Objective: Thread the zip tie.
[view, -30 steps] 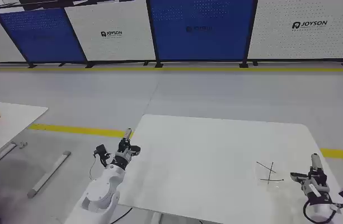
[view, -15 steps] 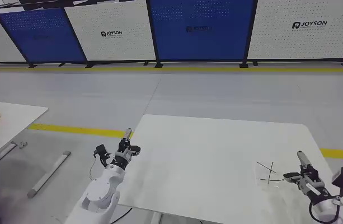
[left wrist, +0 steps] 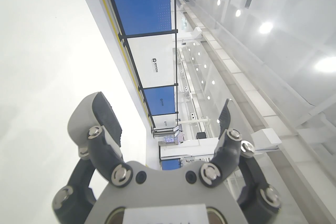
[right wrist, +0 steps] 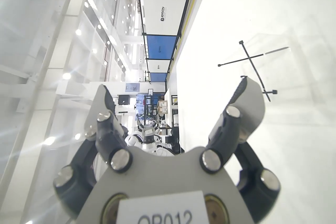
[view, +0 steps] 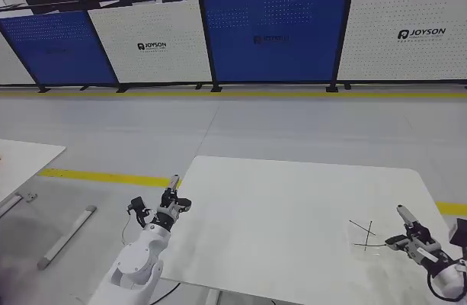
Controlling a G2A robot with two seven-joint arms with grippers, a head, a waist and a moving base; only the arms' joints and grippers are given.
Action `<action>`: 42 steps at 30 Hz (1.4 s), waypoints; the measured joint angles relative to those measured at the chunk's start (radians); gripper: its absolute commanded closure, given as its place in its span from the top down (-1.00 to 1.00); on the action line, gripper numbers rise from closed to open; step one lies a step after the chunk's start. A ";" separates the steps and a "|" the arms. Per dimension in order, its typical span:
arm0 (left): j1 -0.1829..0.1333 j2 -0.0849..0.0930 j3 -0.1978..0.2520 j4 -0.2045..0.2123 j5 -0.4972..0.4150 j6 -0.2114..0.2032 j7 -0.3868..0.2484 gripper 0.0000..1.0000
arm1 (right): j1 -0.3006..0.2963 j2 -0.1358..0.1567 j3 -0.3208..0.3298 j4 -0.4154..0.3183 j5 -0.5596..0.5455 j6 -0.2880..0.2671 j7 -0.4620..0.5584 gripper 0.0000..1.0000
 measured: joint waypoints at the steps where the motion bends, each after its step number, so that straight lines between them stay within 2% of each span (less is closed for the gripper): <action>1: 0.000 0.000 0.000 0.000 0.000 0.000 0.000 1.00 | 0.000 0.000 0.000 0.000 0.000 0.000 0.000 1.00; 4: 0.000 0.000 0.000 0.000 0.000 0.000 0.000 1.00 | 0.002 0.001 0.000 -0.002 -0.002 -0.001 0.002 1.00; 6: 0.000 0.000 0.000 0.000 0.000 0.000 0.000 1.00 | 0.022 0.012 0.020 -0.001 -0.020 -0.012 0.052 1.00; 11: 0.000 0.000 0.000 0.000 0.000 0.000 0.000 1.00 | 0.114 0.046 0.067 0.072 -0.087 -0.024 0.410 1.00; 14: 0.000 0.000 0.000 0.000 0.000 0.000 0.000 1.00 | 0.185 0.065 0.059 0.124 -0.137 -0.009 0.592 1.00; 16: 0.000 0.000 0.000 0.000 0.000 0.000 0.000 1.00 | 0.232 0.073 0.051 0.171 -0.147 0.015 0.669 1.00; 18: 0.000 0.000 0.000 0.000 0.000 0.000 0.000 1.00 | 0.257 0.074 0.050 0.203 -0.130 0.035 0.686 1.00; 34: 0.000 0.000 0.000 0.000 0.000 0.000 0.000 1.00 | 0.255 0.075 0.050 0.194 -0.130 0.031 0.682 1.00; 37: 0.000 0.000 0.000 0.000 0.000 0.000 0.000 1.00 | 0.290 0.097 0.056 0.176 -0.190 -0.006 0.768 1.00; 39: 0.000 0.000 0.000 0.000 0.000 0.000 0.000 1.00 | 0.313 0.116 0.022 0.187 -0.215 -0.015 0.822 1.00; 42: 0.000 0.000 0.000 0.000 0.000 0.000 0.000 1.00 | 0.342 0.153 -0.042 0.205 -0.216 -0.023 0.823 1.00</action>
